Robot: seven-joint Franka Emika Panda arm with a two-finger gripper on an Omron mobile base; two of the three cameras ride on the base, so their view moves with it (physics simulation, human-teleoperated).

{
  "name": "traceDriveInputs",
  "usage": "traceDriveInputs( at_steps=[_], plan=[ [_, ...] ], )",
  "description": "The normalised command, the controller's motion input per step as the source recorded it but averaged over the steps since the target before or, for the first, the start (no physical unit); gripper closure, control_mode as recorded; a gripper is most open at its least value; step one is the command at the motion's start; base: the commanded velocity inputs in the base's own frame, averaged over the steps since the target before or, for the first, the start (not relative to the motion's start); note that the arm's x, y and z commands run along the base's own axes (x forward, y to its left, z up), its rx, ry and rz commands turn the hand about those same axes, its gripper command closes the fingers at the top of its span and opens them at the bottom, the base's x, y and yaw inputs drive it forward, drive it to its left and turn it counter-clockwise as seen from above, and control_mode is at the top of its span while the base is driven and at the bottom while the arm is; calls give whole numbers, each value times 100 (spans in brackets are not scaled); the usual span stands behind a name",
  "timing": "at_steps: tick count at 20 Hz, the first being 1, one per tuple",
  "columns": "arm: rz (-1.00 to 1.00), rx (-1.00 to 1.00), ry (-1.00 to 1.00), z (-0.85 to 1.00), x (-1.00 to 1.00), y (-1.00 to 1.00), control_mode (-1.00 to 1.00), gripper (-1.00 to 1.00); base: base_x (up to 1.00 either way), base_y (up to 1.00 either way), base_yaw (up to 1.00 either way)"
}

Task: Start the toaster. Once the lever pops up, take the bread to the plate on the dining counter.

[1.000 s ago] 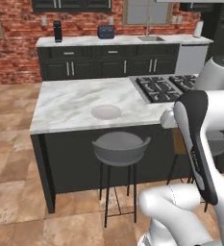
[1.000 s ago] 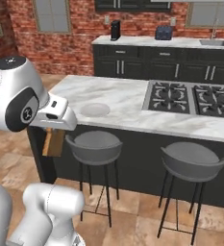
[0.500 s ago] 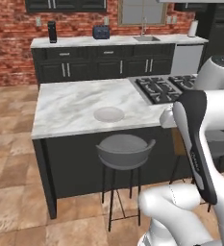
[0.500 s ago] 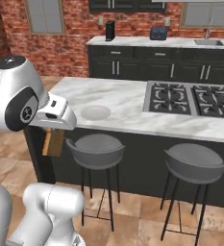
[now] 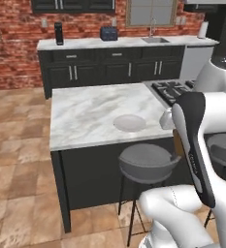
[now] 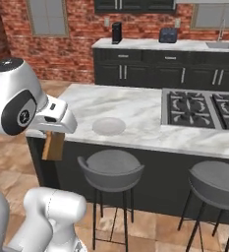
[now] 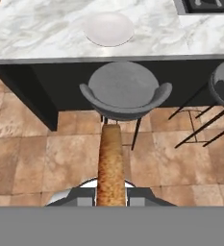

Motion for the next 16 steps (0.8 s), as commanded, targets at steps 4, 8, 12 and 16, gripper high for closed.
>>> traceDriveInputs(
  at_steps=[4,8,12,16],
  plan=[
    [0,0,0,0,0,0,100,100,70,0,9],
    [0,0,0,0,0,0,100,100,69,0,8],
    [0,0,0,0,0,0,100,100,46,-14,3],
    [0,0,0,0,0,0,100,100,31,-17,0]
  ],
)
